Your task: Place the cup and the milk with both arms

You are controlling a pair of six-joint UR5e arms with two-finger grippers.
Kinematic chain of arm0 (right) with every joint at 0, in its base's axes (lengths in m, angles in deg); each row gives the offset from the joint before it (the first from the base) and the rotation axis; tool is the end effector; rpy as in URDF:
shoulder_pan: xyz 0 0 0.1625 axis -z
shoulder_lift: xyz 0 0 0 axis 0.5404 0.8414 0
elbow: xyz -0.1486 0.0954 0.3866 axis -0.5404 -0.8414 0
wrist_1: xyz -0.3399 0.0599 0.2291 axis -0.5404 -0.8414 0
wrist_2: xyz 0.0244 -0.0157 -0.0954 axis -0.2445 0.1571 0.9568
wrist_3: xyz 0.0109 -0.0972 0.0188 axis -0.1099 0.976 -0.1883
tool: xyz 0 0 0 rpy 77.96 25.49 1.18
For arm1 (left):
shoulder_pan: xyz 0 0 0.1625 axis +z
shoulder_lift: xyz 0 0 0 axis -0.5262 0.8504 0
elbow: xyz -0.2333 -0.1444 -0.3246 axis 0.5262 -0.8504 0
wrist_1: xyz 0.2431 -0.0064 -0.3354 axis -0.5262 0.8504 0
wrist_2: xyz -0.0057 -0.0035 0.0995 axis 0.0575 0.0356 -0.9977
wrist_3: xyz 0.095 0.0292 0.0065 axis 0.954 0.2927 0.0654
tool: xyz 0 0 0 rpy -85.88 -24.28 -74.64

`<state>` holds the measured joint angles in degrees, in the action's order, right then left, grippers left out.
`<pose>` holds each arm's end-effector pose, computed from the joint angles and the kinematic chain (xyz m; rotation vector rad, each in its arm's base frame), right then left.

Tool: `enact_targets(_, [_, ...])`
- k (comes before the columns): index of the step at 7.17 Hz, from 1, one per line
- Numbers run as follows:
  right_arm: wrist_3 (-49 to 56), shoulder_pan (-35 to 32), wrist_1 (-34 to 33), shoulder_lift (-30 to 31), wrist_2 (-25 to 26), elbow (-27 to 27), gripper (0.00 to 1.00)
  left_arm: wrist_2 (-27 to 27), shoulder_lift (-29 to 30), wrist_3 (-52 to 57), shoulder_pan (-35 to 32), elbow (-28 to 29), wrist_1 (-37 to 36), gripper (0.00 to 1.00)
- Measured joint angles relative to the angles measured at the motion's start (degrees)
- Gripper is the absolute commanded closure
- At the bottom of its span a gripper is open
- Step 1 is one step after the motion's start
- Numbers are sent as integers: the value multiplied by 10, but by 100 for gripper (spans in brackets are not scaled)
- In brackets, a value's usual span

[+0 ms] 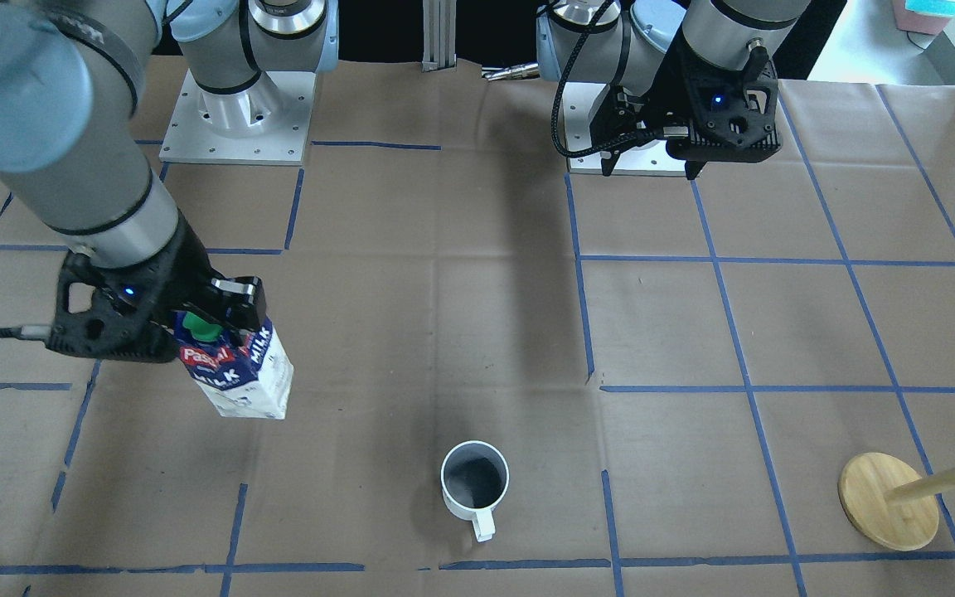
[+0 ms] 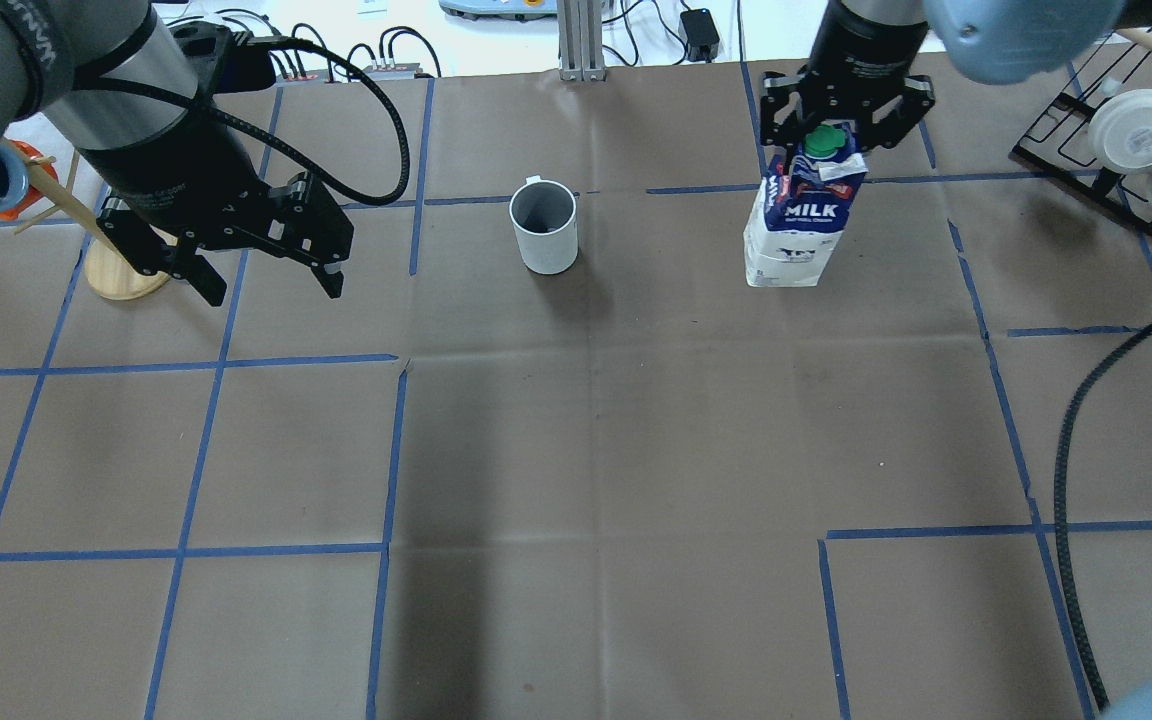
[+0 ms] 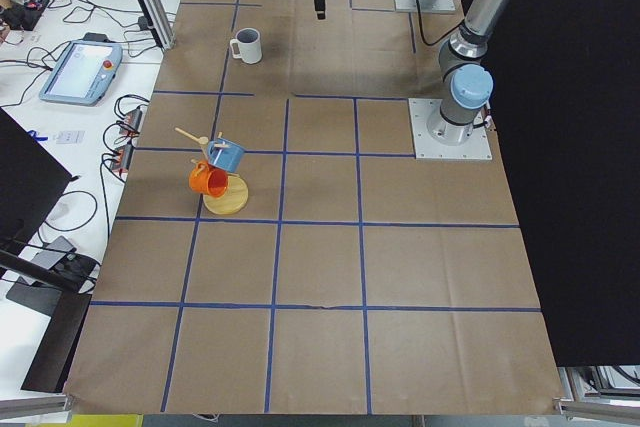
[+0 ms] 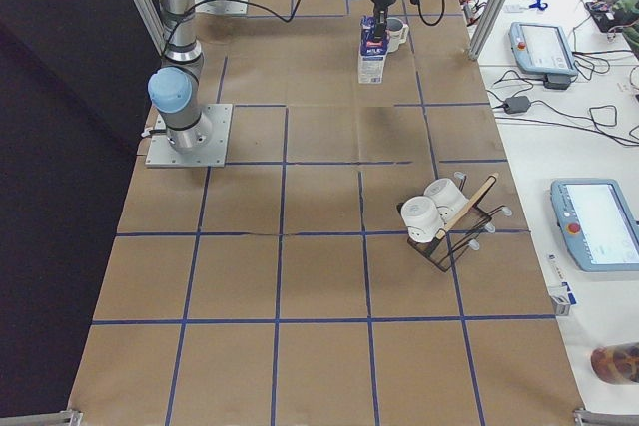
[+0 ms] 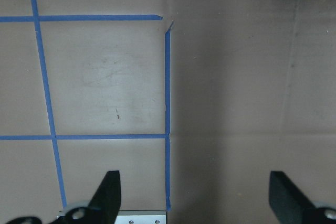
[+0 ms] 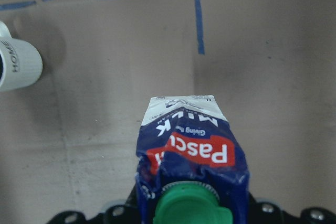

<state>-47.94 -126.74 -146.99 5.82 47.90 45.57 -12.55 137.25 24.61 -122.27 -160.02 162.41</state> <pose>0.1802 -0.6169 0.4386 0.1327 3.1082 -0.0041 -0.1412 -0.4603 0.5050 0.0079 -3.1019 -0.1577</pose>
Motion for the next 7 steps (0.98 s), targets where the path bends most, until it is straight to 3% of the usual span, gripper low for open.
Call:
enact_targets(4, [-72,-74,17,-175,0,-204,44,0,0,0,0,0,0,0])
enact_targets(7, [-71,-106,22,-230,-5,-244,43,0,0,0,0,0,0,0])
